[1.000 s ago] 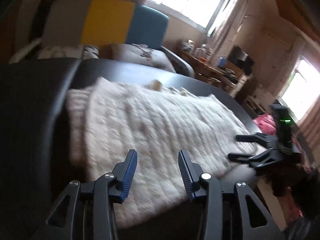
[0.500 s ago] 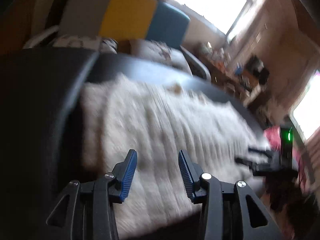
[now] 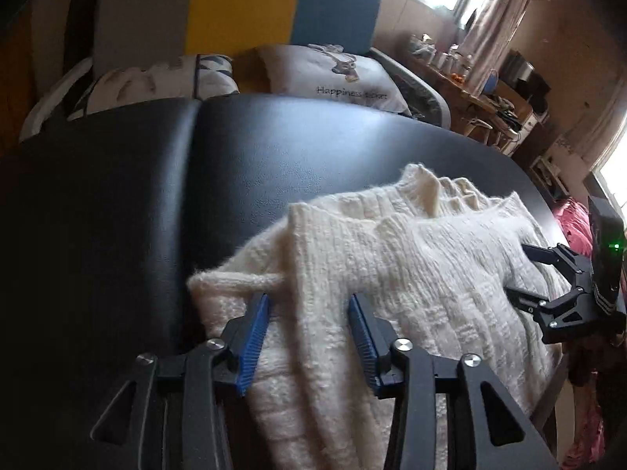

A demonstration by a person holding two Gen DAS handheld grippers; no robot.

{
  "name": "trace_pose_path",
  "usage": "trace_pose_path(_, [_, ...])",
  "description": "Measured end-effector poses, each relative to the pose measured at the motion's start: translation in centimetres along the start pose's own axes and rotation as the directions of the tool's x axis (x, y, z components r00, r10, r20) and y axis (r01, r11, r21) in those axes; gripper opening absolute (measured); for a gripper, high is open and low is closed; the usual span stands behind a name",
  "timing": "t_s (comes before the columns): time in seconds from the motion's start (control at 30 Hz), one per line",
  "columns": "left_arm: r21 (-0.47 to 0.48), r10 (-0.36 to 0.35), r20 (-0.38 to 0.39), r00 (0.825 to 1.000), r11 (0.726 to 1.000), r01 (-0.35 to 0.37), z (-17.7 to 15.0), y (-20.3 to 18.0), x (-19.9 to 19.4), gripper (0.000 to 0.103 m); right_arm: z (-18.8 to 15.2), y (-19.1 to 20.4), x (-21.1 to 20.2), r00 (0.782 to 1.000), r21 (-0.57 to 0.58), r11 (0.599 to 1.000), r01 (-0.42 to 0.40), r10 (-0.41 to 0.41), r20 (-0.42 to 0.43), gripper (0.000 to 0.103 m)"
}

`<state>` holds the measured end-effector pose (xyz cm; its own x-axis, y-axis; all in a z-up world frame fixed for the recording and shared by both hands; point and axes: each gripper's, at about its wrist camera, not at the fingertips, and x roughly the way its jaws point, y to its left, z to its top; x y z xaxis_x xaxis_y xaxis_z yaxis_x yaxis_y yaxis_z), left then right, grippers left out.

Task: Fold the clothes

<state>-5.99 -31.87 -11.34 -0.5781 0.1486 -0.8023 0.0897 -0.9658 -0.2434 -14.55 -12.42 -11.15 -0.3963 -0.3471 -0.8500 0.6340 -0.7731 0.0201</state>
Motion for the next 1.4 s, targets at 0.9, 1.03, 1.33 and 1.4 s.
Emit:
trace_pose_path(0.9, [-0.07, 0.039, 0.109, 0.993, 0.997, -0.031, 1.1, 0.8, 0.1, 0.018, 1.3, -3.3, 1.0, 0.996, 0.074, 0.996, -0.043, 0.037, 0.082, 0.103])
trace_pose_path(1.03, [0.115, -0.022, 0.178, 0.984, 0.993, 0.001, 2.8, -0.8, -2.5, 0.026, 1.3, -3.7, -0.2, 0.996, 0.067, 0.995, -0.074, 0.07, 0.064, 0.103])
trace_pose_path(1.33, [0.577, -0.215, -0.242, 0.946, 0.752, 0.319, 7.7, -6.6, 2.2, 0.042, 1.3, -4.3, 0.5, 0.985, 0.021, 0.989, -0.148, 0.146, 0.096, 0.103])
trace_pose_path(1.4, [0.583, -0.206, -0.28, 0.938, 0.739, 0.336, 8.6, -7.1, 4.1, 0.042, 1.2, -4.6, 0.5, 0.98, 0.027, 0.985, -0.171, 0.168, 0.108, 0.103])
